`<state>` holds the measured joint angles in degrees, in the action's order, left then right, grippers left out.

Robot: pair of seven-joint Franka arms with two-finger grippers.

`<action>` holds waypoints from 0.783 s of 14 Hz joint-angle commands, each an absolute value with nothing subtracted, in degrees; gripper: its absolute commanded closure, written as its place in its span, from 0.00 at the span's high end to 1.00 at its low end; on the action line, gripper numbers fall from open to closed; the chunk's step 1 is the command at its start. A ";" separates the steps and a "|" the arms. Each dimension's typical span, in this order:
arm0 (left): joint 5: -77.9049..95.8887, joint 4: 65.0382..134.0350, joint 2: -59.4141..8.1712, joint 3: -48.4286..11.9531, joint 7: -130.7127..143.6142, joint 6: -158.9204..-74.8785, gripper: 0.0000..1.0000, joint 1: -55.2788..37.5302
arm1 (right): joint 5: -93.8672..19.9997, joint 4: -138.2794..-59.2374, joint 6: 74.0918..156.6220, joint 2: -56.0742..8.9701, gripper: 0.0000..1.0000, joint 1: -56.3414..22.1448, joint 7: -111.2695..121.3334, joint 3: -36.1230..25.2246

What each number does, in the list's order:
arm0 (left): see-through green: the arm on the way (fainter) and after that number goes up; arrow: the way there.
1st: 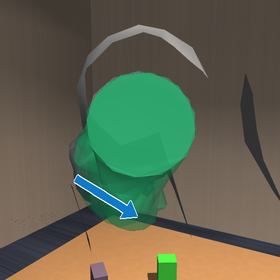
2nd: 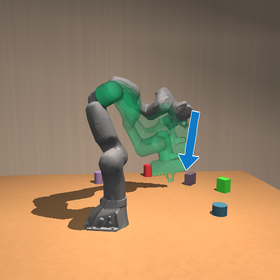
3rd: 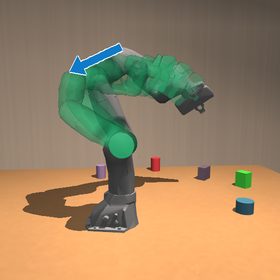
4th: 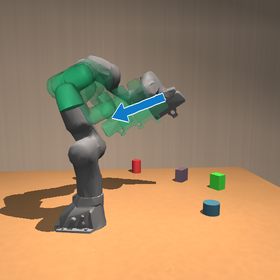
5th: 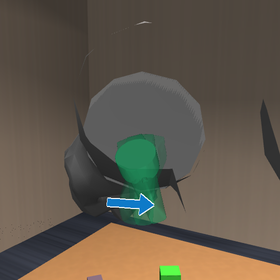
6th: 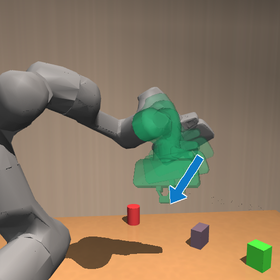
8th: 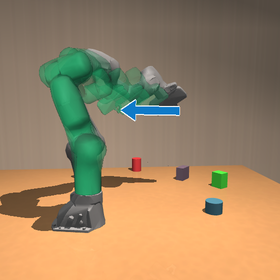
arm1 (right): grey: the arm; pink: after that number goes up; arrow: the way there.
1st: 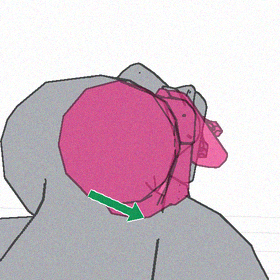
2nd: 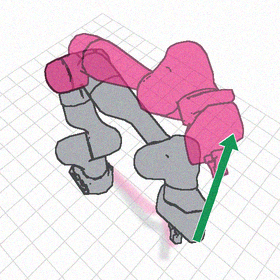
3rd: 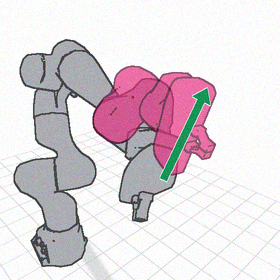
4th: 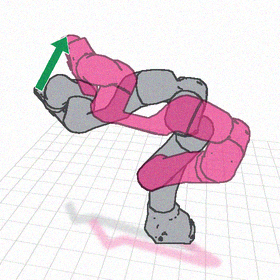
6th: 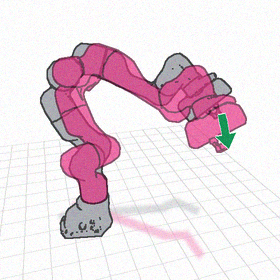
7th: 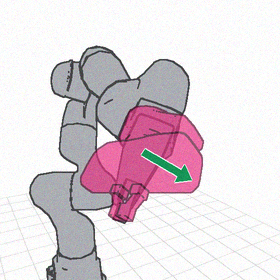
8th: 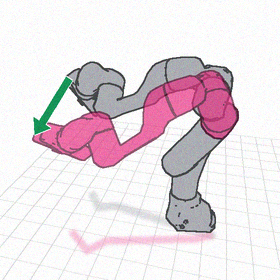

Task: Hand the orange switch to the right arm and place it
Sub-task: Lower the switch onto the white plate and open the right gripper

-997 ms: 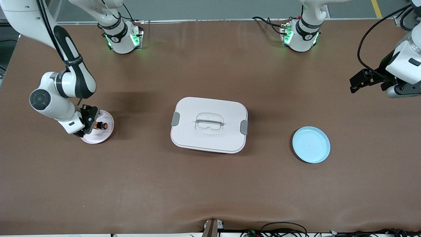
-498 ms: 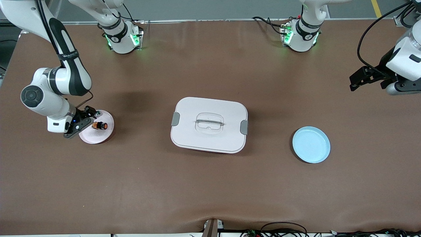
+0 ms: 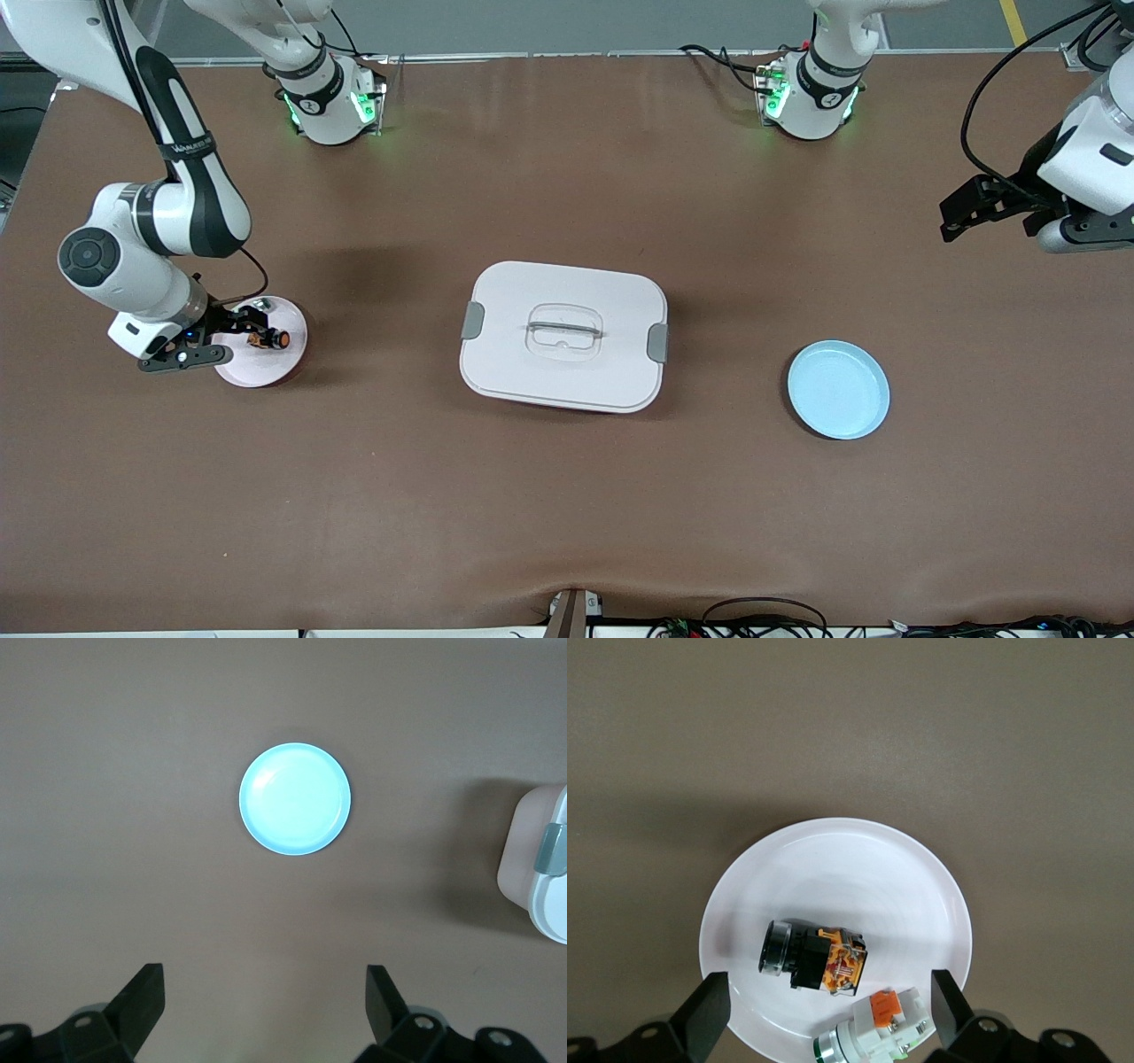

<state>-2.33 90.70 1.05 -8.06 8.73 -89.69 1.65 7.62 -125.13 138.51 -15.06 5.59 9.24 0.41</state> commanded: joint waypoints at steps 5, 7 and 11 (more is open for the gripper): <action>-1.14 91.93 2.46 -8.00 7.21 -89.21 1.00 1.93 | 7.65 -121.12 128.68 -13.89 1.00 3.69 7.65 0.53; -1.14 91.93 2.46 -8.00 7.21 -89.21 1.00 1.93 | 7.65 -119.98 125.88 -10.91 1.00 3.25 7.65 0.53; -1.14 91.93 2.37 -8.00 7.21 -89.21 1.00 1.93 | 7.82 -114.88 119.10 -7.56 1.00 1.68 7.56 0.35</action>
